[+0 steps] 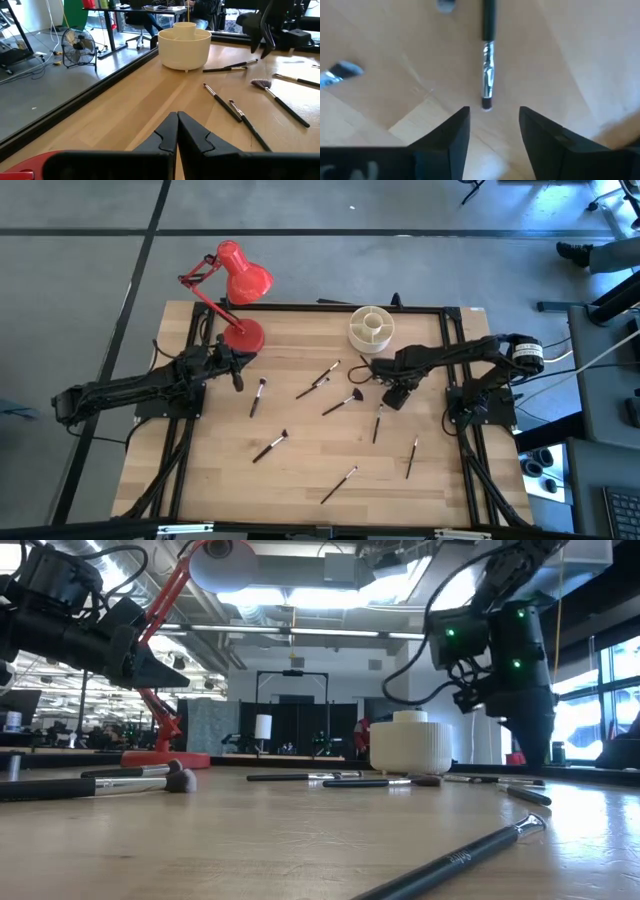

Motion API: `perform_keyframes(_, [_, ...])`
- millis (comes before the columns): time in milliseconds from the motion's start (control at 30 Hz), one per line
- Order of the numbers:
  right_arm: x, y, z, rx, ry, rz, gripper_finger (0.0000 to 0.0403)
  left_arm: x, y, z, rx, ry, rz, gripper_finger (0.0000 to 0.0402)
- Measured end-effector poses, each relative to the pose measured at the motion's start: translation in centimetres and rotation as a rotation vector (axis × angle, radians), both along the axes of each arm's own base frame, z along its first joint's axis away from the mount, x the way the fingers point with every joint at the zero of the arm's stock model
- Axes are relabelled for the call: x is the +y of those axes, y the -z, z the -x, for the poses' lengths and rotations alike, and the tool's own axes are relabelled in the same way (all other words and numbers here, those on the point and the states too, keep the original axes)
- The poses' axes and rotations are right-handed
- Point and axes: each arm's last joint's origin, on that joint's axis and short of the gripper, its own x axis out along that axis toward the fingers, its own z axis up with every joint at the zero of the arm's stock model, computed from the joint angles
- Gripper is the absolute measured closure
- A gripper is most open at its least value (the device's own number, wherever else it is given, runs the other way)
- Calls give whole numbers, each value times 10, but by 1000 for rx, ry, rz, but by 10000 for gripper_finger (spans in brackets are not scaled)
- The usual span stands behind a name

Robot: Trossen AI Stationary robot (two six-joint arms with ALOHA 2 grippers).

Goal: Put items in baskets/containers
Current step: Put the black eyeshadow brush into the white organizer

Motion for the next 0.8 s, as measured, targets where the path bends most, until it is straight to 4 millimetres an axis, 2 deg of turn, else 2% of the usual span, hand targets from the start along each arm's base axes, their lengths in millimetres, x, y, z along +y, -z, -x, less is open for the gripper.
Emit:
perform_keyframes(167, [2, 12, 7, 9, -20, -19, 231, 0, 0, 0, 0, 0, 0, 396])
perform_keyframes(333, [1, 16, 6, -31, -46, -12, 243, 0, 0, 0, 0, -7, -2, 396])
perform_keyframes(500, [1, 16, 4, -47, -53, -17, 293, 0, 0, 0, 0, -7, -2, 396])
perform_keyframes(667, [-1, 16, 4, -56, -46, -18, 383, 0, 0, 0, 0, -7, -2, 396])
perform_keyframes(800, [-5, 14, 4, -36, -37, 5, 392, 0, 0, 0, 0, -8, -2, 396])
